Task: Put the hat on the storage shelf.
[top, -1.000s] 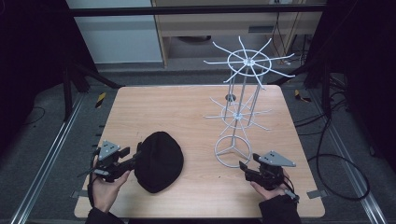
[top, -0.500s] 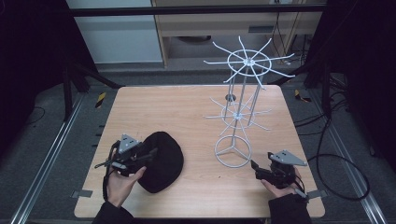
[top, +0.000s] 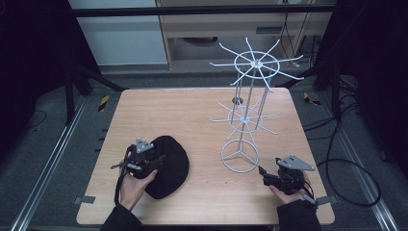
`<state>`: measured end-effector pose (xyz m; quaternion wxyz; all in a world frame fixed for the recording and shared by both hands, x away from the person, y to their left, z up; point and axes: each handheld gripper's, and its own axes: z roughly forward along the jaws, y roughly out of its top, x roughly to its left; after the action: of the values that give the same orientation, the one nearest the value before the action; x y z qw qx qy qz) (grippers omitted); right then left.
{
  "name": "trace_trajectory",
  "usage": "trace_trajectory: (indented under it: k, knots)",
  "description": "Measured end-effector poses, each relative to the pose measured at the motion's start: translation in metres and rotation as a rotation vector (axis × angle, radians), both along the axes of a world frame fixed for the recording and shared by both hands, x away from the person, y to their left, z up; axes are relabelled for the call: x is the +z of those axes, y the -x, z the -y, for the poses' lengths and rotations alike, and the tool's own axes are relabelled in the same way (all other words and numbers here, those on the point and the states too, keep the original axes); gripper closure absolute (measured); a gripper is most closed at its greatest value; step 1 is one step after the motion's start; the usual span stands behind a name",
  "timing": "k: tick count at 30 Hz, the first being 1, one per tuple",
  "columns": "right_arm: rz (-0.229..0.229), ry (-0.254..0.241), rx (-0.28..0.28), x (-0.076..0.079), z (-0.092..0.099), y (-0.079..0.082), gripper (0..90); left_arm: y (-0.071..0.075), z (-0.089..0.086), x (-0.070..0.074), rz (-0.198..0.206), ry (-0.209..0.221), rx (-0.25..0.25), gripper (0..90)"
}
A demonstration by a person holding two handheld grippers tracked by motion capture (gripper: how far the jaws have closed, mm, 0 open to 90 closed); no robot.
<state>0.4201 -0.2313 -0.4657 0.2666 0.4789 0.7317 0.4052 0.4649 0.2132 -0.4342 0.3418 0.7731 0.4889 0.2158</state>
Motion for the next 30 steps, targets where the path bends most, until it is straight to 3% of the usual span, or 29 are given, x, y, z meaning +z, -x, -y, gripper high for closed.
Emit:
trace_trajectory:
  k: [9,15,25,27,28,29,30]
  knots:
    - [-0.016,0.003,0.005,-0.002,-0.001,-0.001,30.1,-0.005,-0.003,-0.005,-0.05,0.028,0.017,72.2]
    - [-0.015,0.018,0.013,-0.003,-0.002,-0.002,32.0,-0.005,-0.008,-0.004,-0.042,0.043,0.036,79.0]
    - [-0.015,0.022,0.012,-0.004,0.0,-0.002,32.3,0.009,-0.019,0.017,0.071,0.126,0.005,79.6]
    - [-0.014,0.024,0.013,-0.004,-0.001,-0.002,31.8,0.015,-0.021,0.026,0.108,0.155,-0.023,79.6]
    - [-0.014,0.024,0.013,-0.004,-0.001,-0.002,31.8,0.015,-0.021,0.026,0.108,0.155,-0.023,79.6]
    - [-0.011,0.026,0.013,-0.004,-0.001,-0.002,31.7,0.019,-0.021,0.032,0.137,0.182,-0.038,79.6]
    - [-0.011,0.025,0.012,-0.004,-0.001,-0.002,31.7,0.019,-0.021,0.032,0.137,0.182,-0.038,79.6]
